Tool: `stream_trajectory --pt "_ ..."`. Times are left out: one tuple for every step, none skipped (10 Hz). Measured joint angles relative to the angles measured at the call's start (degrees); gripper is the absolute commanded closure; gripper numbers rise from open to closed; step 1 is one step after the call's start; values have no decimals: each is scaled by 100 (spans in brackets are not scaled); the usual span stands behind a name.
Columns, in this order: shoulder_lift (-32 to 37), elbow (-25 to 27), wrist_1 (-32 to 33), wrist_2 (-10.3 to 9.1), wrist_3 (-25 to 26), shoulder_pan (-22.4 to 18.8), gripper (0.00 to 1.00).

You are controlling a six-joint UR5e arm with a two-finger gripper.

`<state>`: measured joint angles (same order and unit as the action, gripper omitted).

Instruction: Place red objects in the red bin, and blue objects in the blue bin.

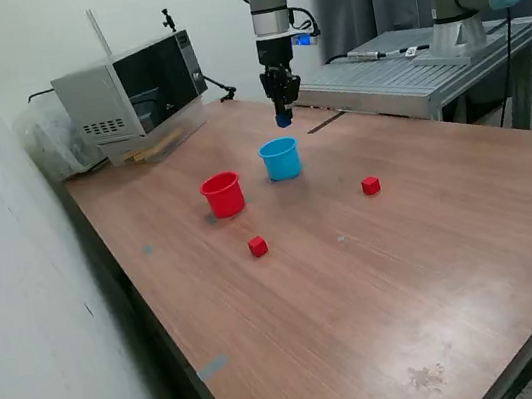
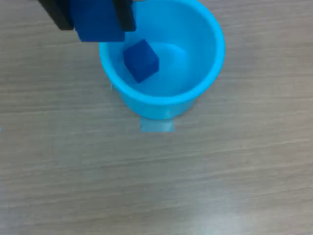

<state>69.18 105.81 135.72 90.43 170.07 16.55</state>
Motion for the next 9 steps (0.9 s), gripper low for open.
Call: stream_trajectory --pt "-29 2 10 0 -30 7 100" --pt "-79 0 21 0 -52 13 100" --pt "-145 -6 32 -2 -66 17 100" --pt "-215 -14 41 -4 -75 19 100" --pt "-273 -24 49 -5 -80 21 100" --pt "-322 -43 56 -7 -83 22 100" --pt "-359 -70 60 -10 -85 23 100" --pt "-386 -101 63 -12 -86 23 100" --pt "-406 -131 75 -13 -88 30 100"
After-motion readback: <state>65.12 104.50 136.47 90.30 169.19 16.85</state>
